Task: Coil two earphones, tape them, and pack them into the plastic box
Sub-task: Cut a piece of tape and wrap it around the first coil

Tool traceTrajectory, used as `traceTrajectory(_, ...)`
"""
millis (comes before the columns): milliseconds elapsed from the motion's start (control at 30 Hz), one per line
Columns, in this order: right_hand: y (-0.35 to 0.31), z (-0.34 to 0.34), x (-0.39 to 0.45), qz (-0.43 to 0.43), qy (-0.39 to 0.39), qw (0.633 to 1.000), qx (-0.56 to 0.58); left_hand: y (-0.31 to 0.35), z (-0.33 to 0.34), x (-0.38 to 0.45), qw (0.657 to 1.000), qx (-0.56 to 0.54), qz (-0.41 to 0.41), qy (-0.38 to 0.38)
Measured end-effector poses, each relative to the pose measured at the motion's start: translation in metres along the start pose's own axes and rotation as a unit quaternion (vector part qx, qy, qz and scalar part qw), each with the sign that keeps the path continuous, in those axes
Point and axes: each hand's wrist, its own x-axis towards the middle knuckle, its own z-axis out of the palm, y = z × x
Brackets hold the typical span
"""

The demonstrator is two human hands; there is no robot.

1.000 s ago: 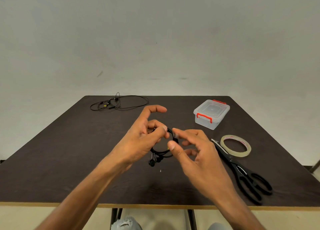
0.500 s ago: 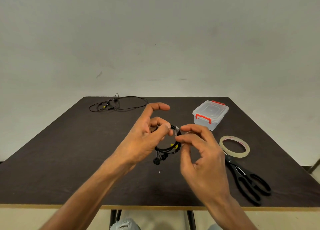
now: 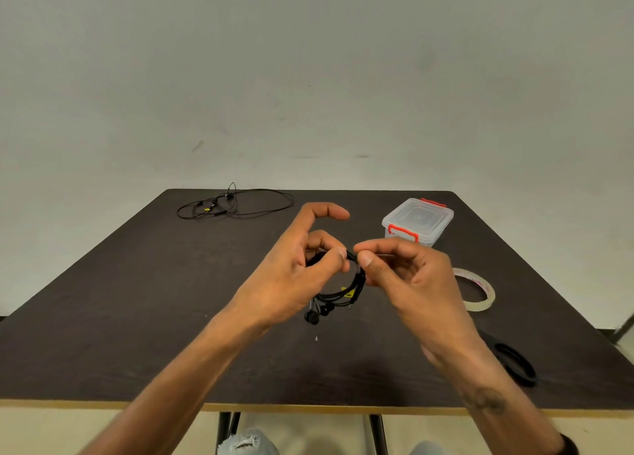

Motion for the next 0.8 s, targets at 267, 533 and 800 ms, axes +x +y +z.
traceTrajectory(267, 0.001, 0.001, -0.006, -0.008, 0.001, 1.0, -0.006, -0.005, 0.001, -0.001, 1.0, 0.011, 0.015, 0.009)
traceTrajectory(533, 0.006, 0.01, -0.012, -0.115, 0.054, 0.98, -0.154, -0.003, 0.001, -0.003, 0.999, 0.027, 0.023, 0.016)
traceTrajectory(800, 0.015, 0.024, -0.013, -0.206, 0.135, 0.938, -0.245, 0.002, 0.005, -0.005, 0.999, 0.035, 0.032, 0.009)
